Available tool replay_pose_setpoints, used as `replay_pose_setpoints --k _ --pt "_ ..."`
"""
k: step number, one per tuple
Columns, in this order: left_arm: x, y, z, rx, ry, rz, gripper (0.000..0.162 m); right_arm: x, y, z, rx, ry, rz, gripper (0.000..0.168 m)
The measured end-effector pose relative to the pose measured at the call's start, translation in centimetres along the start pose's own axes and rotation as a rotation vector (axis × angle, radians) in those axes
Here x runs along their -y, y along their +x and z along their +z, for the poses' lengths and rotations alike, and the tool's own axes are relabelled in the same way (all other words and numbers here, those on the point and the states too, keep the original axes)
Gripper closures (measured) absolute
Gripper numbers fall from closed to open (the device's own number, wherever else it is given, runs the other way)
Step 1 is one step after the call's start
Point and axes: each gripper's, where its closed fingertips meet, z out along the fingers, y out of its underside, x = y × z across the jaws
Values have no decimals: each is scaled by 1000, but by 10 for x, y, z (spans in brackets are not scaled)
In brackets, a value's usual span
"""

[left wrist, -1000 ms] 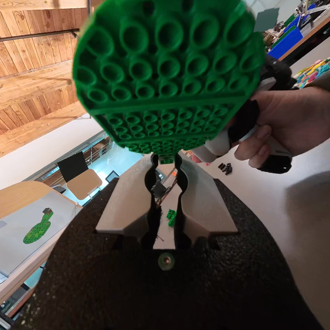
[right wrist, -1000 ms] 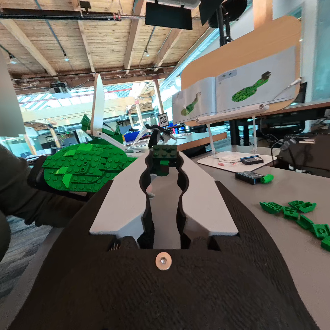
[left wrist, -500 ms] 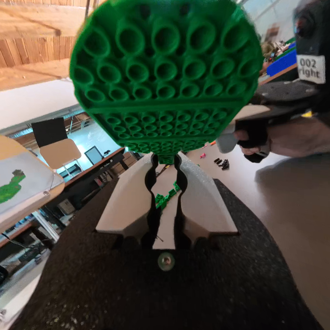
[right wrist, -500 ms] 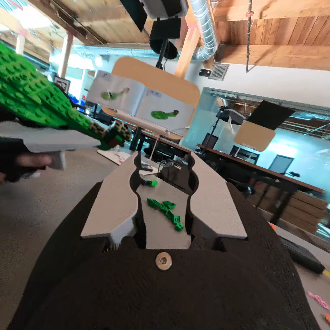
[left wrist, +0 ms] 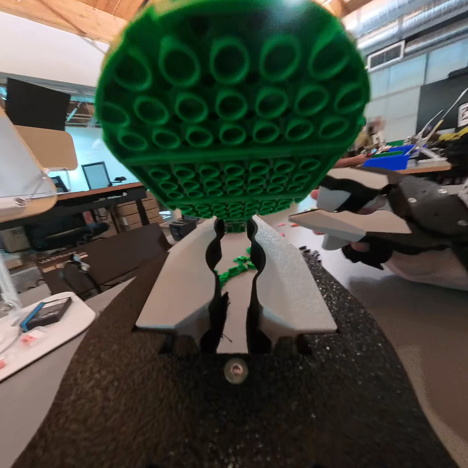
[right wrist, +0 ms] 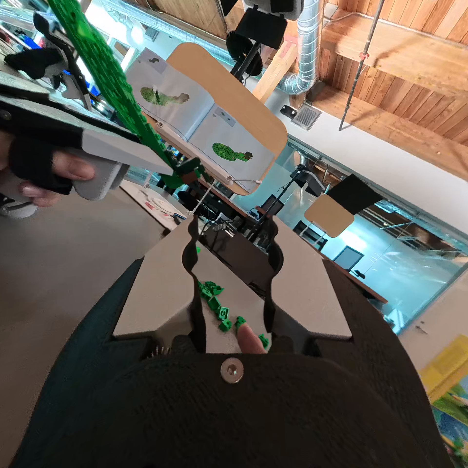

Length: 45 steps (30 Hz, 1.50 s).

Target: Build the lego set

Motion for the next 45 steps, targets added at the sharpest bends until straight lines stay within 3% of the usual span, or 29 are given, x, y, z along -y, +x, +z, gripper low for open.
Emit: replay_pose_setpoints --k 7,11,17,19,24,29,34,45 --pt "-3 -8 9 -103 29 -10 147 -6 -4 9 18 -14 -54 116" --pt "-5 24 11 -482 -1 -297 148 -8 -10 18 52 1 -89 116" --pt "-21 15 22 -695 -164 -831 148 1 -3 13 84 95 65 114" --pt "-30 22 24 -755 -256 -929 147 1 -7 13 107 94 61 113" --pt "-42 33 27 -803 -382 -980 147 -2 -27 20 216 99 -16 113" --pt "-38 20 31 -821 -343 -1160 148 -14 -27 30 244 84 -55 115" --pt "-35 5 35 -793 -288 -1266 147 -17 -28 42 231 87 -110 130" --pt "-37 5 35 -792 -306 -1273 147 -19 -31 47 250 84 -77 129"
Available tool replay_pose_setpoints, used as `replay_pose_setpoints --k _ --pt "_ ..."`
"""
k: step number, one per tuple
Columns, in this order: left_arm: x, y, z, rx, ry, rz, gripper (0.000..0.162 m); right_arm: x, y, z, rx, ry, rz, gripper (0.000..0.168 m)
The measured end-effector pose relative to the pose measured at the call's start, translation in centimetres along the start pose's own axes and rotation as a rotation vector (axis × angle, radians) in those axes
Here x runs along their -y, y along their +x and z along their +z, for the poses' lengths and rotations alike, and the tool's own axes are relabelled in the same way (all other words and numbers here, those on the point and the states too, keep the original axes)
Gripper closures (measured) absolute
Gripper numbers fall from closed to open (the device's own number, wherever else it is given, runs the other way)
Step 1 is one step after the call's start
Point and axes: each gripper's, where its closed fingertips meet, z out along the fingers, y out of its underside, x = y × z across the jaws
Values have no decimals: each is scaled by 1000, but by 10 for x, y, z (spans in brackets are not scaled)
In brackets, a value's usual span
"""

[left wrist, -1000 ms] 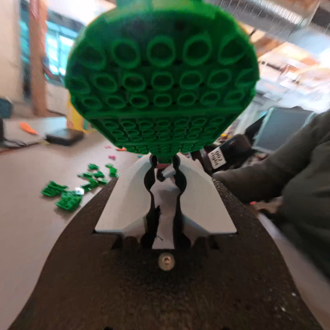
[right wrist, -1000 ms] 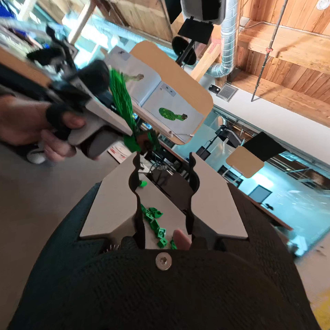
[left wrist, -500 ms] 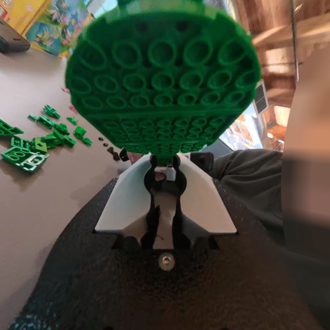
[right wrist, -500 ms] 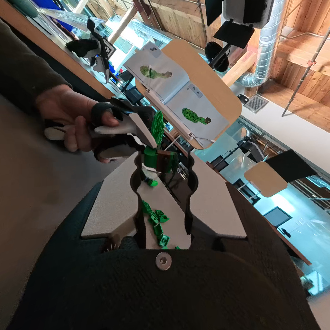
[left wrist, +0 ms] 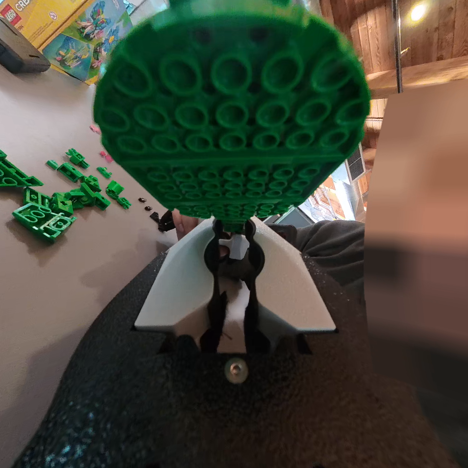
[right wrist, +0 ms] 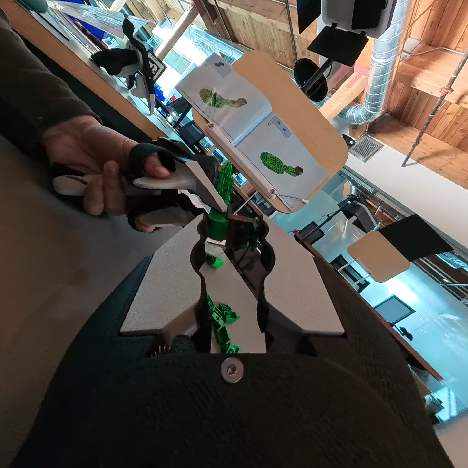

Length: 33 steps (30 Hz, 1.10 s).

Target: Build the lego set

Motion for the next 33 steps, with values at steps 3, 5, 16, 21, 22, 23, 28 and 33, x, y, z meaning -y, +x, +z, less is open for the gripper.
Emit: replay_pose_setpoints --k 3,5,16,21,22,23,28,33 --pt "2 -1 -1 5 16 2 147 -1 0 2 6 -26 23 130" --pt "3 -1 -2 10 23 10 147 -2 0 2 5 -38 30 131" --pt "6 -5 -3 53 50 38 148 -8 0 4 12 -89 126 132" --pt "4 -6 -2 98 53 110 147 -8 -1 3 6 -103 111 132" --pt "4 -5 -2 107 52 139 147 -7 -2 2 -1 -107 91 133" --pt "3 -5 -2 116 53 167 147 -6 -2 2 -8 -110 76 133" --pt "2 -3 -2 114 52 189 147 -3 -3 2 -25 -111 39 133" --pt "2 -3 -2 110 52 180 148 -3 -4 2 -35 -118 44 133"
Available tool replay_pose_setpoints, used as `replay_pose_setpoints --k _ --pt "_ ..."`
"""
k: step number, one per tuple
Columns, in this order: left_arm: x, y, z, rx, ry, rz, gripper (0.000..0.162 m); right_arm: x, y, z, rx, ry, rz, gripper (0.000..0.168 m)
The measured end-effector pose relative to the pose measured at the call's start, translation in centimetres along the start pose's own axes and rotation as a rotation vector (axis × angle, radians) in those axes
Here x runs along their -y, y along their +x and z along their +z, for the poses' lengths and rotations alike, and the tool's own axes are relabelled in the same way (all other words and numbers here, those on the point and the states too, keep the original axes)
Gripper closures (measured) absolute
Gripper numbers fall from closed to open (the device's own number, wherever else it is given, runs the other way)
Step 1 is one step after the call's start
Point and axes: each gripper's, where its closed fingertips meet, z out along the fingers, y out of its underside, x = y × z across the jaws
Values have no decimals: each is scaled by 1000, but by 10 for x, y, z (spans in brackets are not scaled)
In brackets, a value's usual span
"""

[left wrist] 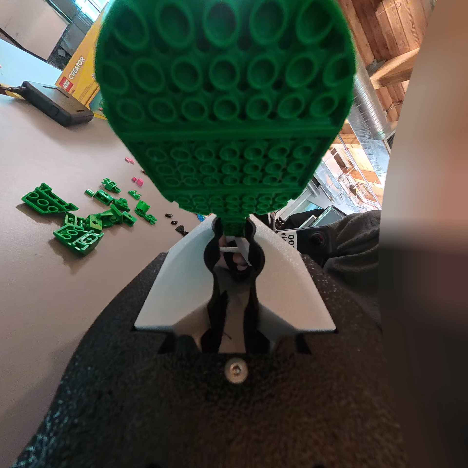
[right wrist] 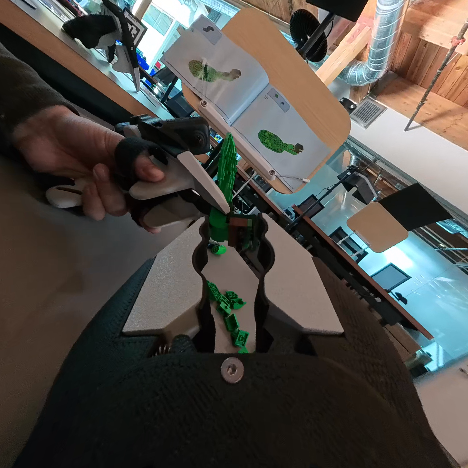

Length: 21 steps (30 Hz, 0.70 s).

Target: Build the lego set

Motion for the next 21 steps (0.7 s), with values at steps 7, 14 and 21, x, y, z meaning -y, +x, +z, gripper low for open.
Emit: replay_pose_setpoints --k 7,14,21 --pt "2 -2 -1 18 16 8 148 -2 0 2 -12 -10 39 133" --pt "4 -7 0 23 24 -48 147 -7 2 4 -29 -27 9 132" --pt "-6 -1 5 -20 -52 -64 140 -1 4 1 -25 16 0 133"
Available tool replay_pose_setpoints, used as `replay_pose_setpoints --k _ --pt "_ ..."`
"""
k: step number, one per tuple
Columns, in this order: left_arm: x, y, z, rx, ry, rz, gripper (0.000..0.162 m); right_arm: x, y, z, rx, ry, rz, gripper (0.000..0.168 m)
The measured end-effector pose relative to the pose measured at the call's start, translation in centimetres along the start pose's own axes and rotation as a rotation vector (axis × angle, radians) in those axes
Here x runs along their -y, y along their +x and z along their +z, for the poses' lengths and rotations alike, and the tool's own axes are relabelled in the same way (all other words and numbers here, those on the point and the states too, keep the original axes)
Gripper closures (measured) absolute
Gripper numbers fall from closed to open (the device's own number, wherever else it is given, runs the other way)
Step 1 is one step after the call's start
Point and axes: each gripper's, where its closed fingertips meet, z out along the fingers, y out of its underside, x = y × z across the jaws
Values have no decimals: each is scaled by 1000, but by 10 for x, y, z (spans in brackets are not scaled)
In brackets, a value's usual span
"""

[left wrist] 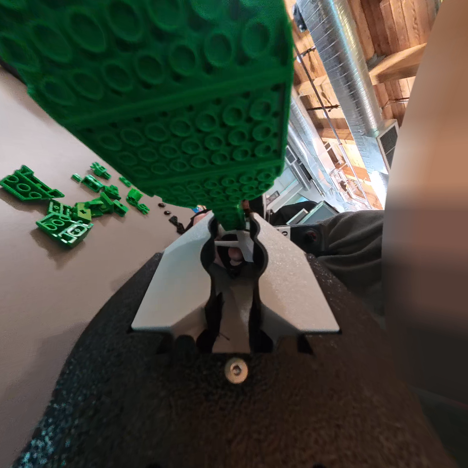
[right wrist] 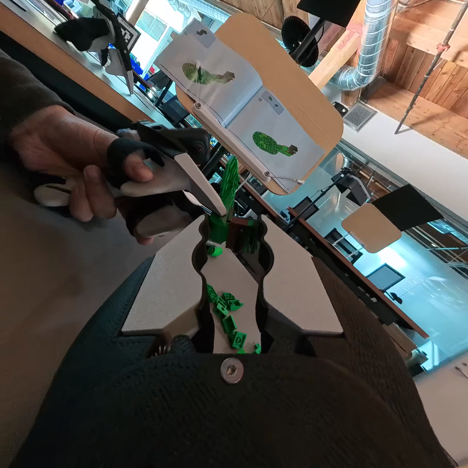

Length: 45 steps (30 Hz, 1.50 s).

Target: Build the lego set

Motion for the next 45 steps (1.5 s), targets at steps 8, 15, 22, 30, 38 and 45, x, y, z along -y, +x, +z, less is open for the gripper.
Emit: replay_pose_setpoints --k 8,15,22,30,38,45 --pt "-4 3 1 -16 -31 4 148 3 0 -2 -2 24 -22 132" --pt "-3 6 0 -28 -26 8 148 4 3 -3 -8 34 3 128" --pt "-1 8 -2 -42 -6 6 148 3 -1 -4 31 37 35 127" --pt "3 7 -5 -41 21 9 148 5 -3 -2 5 17 38 127" --pt "3 6 -4 -38 20 2 148 5 -1 -2 1 25 78 132" --pt "8 -3 -5 -7 44 -70 147 -3 -9 4 79 4 148 107"
